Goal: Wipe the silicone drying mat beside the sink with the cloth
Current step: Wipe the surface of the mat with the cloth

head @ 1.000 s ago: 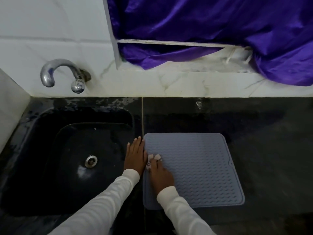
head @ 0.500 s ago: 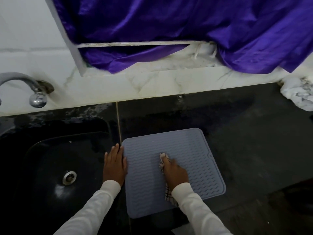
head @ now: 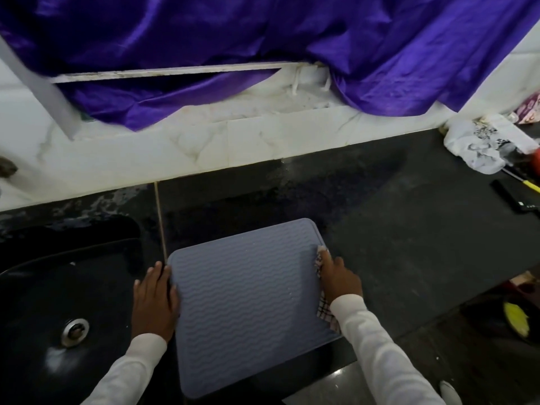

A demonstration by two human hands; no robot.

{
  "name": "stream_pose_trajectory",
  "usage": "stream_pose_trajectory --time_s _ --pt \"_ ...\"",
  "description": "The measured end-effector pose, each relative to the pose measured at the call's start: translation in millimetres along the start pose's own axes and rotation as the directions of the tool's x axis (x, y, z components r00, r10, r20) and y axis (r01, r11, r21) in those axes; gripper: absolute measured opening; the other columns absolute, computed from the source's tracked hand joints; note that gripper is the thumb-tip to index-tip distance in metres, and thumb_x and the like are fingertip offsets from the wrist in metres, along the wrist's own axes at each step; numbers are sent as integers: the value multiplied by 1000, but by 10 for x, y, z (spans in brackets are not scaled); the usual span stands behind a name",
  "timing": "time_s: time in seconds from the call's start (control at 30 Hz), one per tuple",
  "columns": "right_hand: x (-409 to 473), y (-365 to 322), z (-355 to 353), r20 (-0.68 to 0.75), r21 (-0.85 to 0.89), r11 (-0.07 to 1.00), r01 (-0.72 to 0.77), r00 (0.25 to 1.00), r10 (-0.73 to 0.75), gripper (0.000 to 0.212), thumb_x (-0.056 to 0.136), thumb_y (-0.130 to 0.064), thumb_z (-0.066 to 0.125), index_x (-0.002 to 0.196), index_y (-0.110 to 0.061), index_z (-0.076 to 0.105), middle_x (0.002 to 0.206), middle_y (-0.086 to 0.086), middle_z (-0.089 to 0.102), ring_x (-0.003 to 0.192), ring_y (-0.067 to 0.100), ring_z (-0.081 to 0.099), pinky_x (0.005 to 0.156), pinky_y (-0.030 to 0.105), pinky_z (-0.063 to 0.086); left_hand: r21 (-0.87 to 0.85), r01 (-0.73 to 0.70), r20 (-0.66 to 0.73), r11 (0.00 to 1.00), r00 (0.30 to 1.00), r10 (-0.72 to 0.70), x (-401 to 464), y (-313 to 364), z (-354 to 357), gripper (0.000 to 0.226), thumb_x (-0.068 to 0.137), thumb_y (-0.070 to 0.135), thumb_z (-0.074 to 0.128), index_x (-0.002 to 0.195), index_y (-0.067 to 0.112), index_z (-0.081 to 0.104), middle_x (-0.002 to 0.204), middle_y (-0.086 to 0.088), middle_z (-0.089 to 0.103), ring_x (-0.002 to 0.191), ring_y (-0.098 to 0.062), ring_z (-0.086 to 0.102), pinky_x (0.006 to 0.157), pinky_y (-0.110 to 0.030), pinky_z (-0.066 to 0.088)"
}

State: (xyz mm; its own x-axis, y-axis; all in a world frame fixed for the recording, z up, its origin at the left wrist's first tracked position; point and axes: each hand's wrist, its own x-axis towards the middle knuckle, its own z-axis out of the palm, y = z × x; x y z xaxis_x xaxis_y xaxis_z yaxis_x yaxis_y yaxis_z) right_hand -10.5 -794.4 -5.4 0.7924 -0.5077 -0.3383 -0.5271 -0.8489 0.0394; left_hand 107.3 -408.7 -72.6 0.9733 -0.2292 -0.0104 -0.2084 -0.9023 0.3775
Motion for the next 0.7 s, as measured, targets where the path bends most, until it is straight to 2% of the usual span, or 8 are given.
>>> stream_pose_trajectory --time_s 0.13,0.3,0.43,0.57,0.7 --pt "64 81 24 -5 -19 1000 -11 1000 11 63 99 -21 31 151 -32 -1 123 10 47 92 34 63 76 44 50 -3 4 -9 1000 1000 -5 -7 30 -20 59 94 42 23 145 14 35 153 -9 31 143 -25 22 119 -45 7" --pt "73 68 21 -13 39 999 -13 1000 13 60 98 -29 32 151 -33 4 128 12 47 101 37 61 85 45 48 13 9 4 1000 1000 -9 -6 28 -37 58 95 42 22 146 16 33 154 -7 29 143 -23 21 119 -45 7" --pt "-5 -88 -129 -32 245 967 -67 996 77 46 98 -38 35 142 -28 29 128 13 55 103 38 60 88 44 48 -18 9 -3 1000 1000 -9 -18 42 -53 56 96 39 25 145 15 35 154 -7 30 143 -23 21 119 -46 9" --pt "-408 -719 -326 -166 385 910 152 982 -94 39 98 -37 41 137 -31 40 120 10 62 99 35 62 83 42 49 -26 7 -6 1000 1000 -7 -35 27 -71 54 98 38 27 147 16 32 155 -6 27 144 -21 18 119 -43 5" --pt "-865 -1621 -258 -164 442 819 365 931 -327 39 97 -38 42 136 -31 40 124 6 61 105 33 61 87 40 49 -38 -9 -5 999 1000 8 -40 16 -60 53 99 38 28 147 16 30 156 -5 24 145 -20 15 119 -40 -1"
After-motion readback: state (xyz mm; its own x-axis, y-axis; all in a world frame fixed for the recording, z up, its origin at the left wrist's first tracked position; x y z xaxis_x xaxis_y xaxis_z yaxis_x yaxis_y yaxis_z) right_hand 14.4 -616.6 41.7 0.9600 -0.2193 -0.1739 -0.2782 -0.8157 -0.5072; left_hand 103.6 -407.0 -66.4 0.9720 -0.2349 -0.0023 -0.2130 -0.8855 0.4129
